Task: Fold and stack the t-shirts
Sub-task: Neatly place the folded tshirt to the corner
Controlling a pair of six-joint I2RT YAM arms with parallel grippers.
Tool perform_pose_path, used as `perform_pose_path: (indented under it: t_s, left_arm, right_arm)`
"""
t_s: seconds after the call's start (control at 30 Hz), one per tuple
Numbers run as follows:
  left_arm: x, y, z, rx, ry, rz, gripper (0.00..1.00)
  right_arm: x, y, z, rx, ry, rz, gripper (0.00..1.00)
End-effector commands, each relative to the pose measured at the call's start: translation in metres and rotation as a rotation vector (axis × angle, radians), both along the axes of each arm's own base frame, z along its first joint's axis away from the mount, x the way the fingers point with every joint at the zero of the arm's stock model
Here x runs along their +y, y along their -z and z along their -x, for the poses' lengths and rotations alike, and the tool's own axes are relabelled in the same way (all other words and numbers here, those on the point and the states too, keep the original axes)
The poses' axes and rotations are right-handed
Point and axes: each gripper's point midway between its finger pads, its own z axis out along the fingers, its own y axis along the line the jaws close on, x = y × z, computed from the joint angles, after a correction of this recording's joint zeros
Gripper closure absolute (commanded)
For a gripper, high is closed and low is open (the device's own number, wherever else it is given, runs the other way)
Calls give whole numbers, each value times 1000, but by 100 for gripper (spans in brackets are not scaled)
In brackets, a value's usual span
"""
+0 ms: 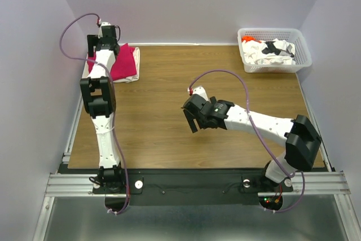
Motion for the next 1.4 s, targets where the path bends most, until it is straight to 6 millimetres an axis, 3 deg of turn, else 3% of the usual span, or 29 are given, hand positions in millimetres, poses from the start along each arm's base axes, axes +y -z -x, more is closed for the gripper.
perform_pose_path:
  t_s: [0.0, 0.03, 0.07, 0.13, 0.17, 0.2, 0.27, 0.33, 0.37, 0.4, 0.43, 0.47, 0.5, 0.53, 0.57, 0.63, 0.67, 0.7, 0.77, 0.8, 0.87, 0.9, 1.1, 1.23, 1.37]
  left_arm:
    - [-41, -132, 15, -369, 88, 287, 8]
    - [-59, -119, 19, -361, 131, 388, 8]
    - [-68, -144, 31, -406, 162, 430, 8]
    - [-83, -152, 46, -427, 200, 511, 8]
    - [-97, -136, 57, -393, 227, 579, 8]
    - [-103, -160, 74, -432, 257, 598, 7]
    - [-116, -169, 107, -437, 298, 645, 7]
    - [-120, -175, 132, -444, 308, 656, 7]
    - [-122, -160, 148, -410, 293, 669, 7]
    - [-122, -185, 172, -462, 311, 652, 7]
    - [-122, -190, 187, -474, 310, 645, 7]
    - [-120, -179, 204, -450, 287, 641, 7]
    - [-120, -204, 231, -514, 304, 618, 7]
    - [-118, -196, 248, -497, 286, 613, 7]
    - [-114, -220, 277, -577, 282, 584, 7]
    - [-111, -228, 306, -625, 269, 566, 7]
    - [-104, -220, 322, -624, 224, 549, 7]
    - [-102, -237, 350, -704, 226, 532, 7]
    - [-96, -232, 376, -737, 188, 511, 7]
    - [-95, -241, 398, -805, 195, 499, 6]
    - [-92, -234, 417, -834, 173, 487, 1]
    - [-91, -240, 434, -887, 174, 482, 1]
    - [-84, -241, 482, -1056, 117, 511, 1]
    - [-86, -243, 498, -1151, 140, 527, 1]
    - [-89, -237, 504, -1188, 134, 577, 1]
  right_arm:
    - [-33, -33, -23, -115, 165, -53, 5]
    - [-48, -36, -31, -123, 217, -61, 4]
    - [-58, -37, -35, -127, 248, -65, 4]
    - [-90, -41, -50, -141, 357, -73, 2]
    - [-103, -47, -54, -154, 395, -88, 1]
    - [-128, -50, -63, -165, 469, -90, 0]
    - [-154, -63, -70, -199, 540, -108, 0]
    - [-194, -76, -78, -230, 643, -117, 0]
    - [-206, -83, -79, -244, 674, -130, 0]
    - [-231, -99, -80, -282, 733, -159, 0]
    - [-241, -106, -79, -297, 758, -173, 0]
    - [-250, -116, -77, -337, 788, -170, 0]
    - [-253, -134, -71, -386, 795, -205, 0]
    - [-252, -141, -68, -405, 795, -233, 0]
    - [-254, -151, -62, -437, 803, -259, 0]
    - [-259, -170, -53, -499, 814, -286, 0]
    - [-268, -192, -43, -570, 837, -297, 0]
    - [-271, -198, -36, -587, 844, -290, 0]
    - [-273, -213, -24, -636, 840, -303, 0]
    - [-275, -224, -13, -677, 827, -312, 0]
    - [-277, -232, -2, -710, 812, -322, 0]
    - [-281, -239, 10, -748, 804, -338, 0]
    - [-293, -249, 42, -885, 765, -400, 0]
    - [-299, -256, 59, -953, 725, -411, 0]
    - [-294, -254, 62, -955, 659, -401, 0]
